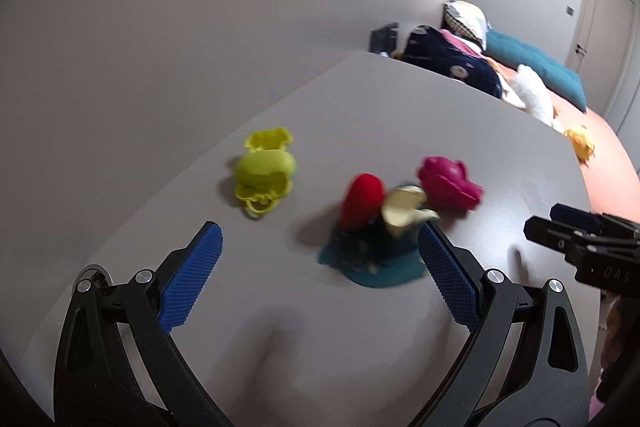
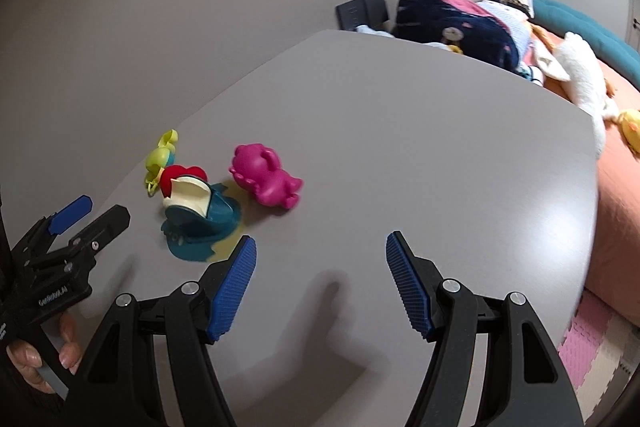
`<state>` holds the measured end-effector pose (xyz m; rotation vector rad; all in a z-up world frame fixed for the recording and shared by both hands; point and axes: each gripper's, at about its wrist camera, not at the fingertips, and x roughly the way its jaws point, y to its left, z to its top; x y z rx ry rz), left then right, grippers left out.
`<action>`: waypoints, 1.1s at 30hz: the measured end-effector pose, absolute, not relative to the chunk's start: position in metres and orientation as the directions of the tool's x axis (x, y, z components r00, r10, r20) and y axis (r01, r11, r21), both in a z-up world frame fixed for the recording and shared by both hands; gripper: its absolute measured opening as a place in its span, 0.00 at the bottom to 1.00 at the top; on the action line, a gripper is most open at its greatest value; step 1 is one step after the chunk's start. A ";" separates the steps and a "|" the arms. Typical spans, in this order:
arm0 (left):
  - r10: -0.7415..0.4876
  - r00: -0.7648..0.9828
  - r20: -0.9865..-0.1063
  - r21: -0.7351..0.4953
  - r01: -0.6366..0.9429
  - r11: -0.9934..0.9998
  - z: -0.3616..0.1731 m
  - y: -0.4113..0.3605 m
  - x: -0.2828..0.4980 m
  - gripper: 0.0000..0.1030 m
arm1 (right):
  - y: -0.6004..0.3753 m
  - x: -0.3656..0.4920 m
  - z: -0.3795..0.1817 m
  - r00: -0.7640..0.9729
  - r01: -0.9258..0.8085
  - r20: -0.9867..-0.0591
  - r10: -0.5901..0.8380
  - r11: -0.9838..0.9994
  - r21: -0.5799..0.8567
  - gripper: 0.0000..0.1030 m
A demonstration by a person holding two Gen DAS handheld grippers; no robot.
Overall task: Collect trash
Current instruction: 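Move both tools back over the table toward the yellow case and pink plush, then grasp the yellow bear-shaped case with the left tool while the right tool grasps the pink plush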
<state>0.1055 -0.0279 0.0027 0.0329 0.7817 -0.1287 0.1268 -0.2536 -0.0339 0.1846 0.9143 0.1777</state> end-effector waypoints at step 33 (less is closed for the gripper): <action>-0.105 0.629 -0.770 -0.061 0.091 0.994 -0.039 0.013 0.205 0.55 | -0.197 0.213 -0.064 0.555 -0.181 -0.789 0.265 0.964 0.196 0.42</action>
